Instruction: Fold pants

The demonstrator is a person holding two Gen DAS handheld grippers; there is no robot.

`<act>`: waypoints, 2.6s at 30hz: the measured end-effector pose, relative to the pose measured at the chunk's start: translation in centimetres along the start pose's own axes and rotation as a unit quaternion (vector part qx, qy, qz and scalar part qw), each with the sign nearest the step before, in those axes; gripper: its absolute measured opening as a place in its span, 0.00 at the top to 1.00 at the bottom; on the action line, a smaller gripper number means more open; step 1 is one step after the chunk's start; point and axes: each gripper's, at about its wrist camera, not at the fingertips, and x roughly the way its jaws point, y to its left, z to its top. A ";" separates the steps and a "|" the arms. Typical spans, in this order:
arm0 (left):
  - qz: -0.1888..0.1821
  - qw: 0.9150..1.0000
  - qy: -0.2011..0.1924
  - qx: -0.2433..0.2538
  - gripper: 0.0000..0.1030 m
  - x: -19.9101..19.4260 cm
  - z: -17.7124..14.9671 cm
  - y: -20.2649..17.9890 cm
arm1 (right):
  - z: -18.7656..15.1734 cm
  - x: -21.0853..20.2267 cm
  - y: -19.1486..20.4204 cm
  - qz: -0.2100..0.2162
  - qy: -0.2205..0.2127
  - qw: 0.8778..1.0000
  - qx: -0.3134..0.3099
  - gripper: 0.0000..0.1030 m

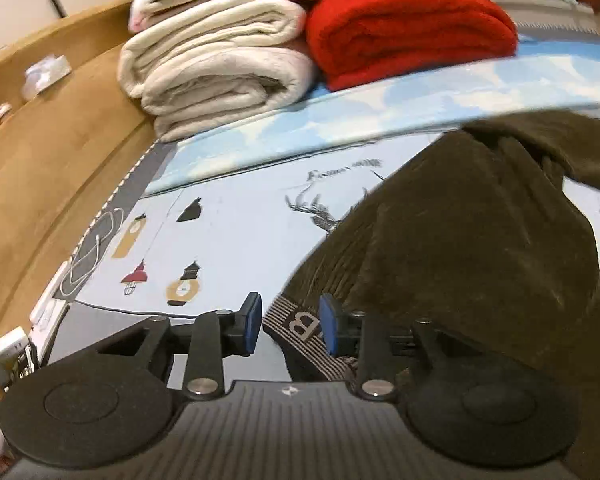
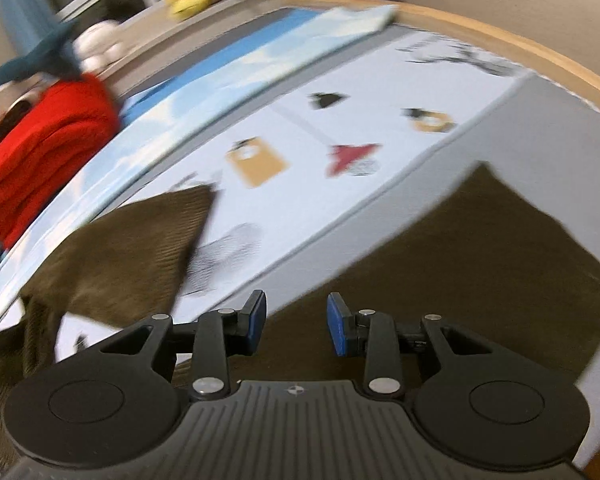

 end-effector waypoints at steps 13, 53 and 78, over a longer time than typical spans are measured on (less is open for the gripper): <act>-0.184 0.982 0.014 -0.036 0.66 0.0 4.2 -9.9 | -1.6 8.5 9.0 0.087 0.110 0.990 0.006 0.58; -0.469 0.856 0.010 0.215 0.39 3.0 7.2 -24.7 | 27.3 5.0 4.1 0.038 -0.187 0.974 0.124 0.85; -0.076 0.955 0.227 -0.174 0.14 18.4 5.8 3.5 | 11.0 18.6 4.5 0.011 -0.004 0.993 0.113 0.35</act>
